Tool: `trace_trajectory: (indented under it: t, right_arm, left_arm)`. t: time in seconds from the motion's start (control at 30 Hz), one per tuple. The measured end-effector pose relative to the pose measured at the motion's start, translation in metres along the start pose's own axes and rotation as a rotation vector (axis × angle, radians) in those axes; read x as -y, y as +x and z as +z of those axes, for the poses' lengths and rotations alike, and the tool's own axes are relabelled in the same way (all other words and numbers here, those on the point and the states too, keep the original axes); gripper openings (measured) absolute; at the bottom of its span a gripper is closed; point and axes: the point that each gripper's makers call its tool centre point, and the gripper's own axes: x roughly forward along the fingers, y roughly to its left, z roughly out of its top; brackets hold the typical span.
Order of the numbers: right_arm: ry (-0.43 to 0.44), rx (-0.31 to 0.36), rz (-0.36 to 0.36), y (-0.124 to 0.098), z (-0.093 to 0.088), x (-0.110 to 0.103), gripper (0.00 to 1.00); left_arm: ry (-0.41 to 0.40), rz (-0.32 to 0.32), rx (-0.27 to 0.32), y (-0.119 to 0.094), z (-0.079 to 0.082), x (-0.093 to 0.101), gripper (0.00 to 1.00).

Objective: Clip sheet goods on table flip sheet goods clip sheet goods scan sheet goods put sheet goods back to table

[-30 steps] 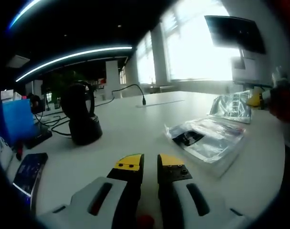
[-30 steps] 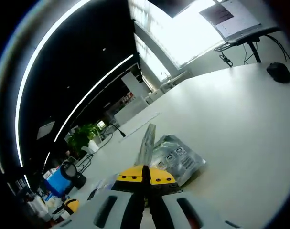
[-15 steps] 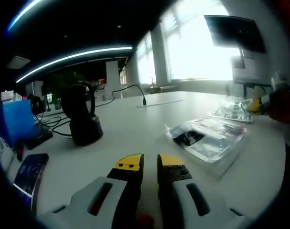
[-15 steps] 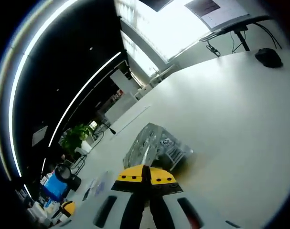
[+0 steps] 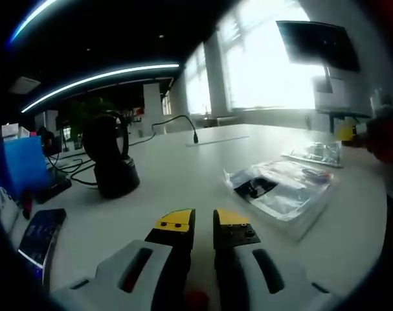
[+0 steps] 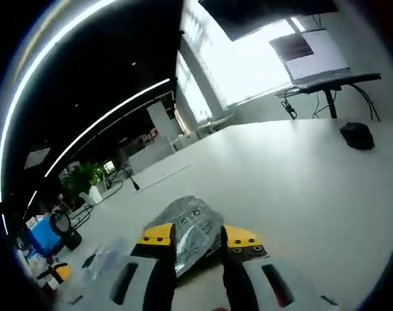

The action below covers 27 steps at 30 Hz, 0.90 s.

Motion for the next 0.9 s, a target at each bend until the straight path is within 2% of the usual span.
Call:
trace_trajectory:
  t: [0.13,0.4,0.67,0.73,0.8,0.9]
  right_arm:
    - [-0.067,0.04,0.003,-0.003,0.011,0.0,0.07]
    - [-0.083,0.088,-0.012,-0.005,0.027,0.007,0.01]
    - [-0.15,0.12,0.044,-0.001,0.038,-0.002,0.0]
    - [-0.187,0.116,0.075,0.001,0.04,-0.007,0.0]
    - [-0.251,0.102,0.09,0.002,0.04,-0.01,0.0]
    - [-0.302,0.102,0.098,0.004,0.042,-0.013,0.0]
  left_arm:
    - [-0.002,0.001,0.0,0.001,0.0,-0.001,0.04]
    - [-0.002,0.005,-0.003,0.003,0.0,-0.002,0.04]
    - [-0.002,0.005,-0.002,0.001,0.002,0.004,0.04]
    - [-0.004,0.005,-0.001,0.002,0.002,0.003,0.04]
    - [-0.004,0.006,-0.001,0.002,0.002,0.004,0.04]
    - [-0.005,0.005,-0.001,0.003,0.002,0.002,0.04]
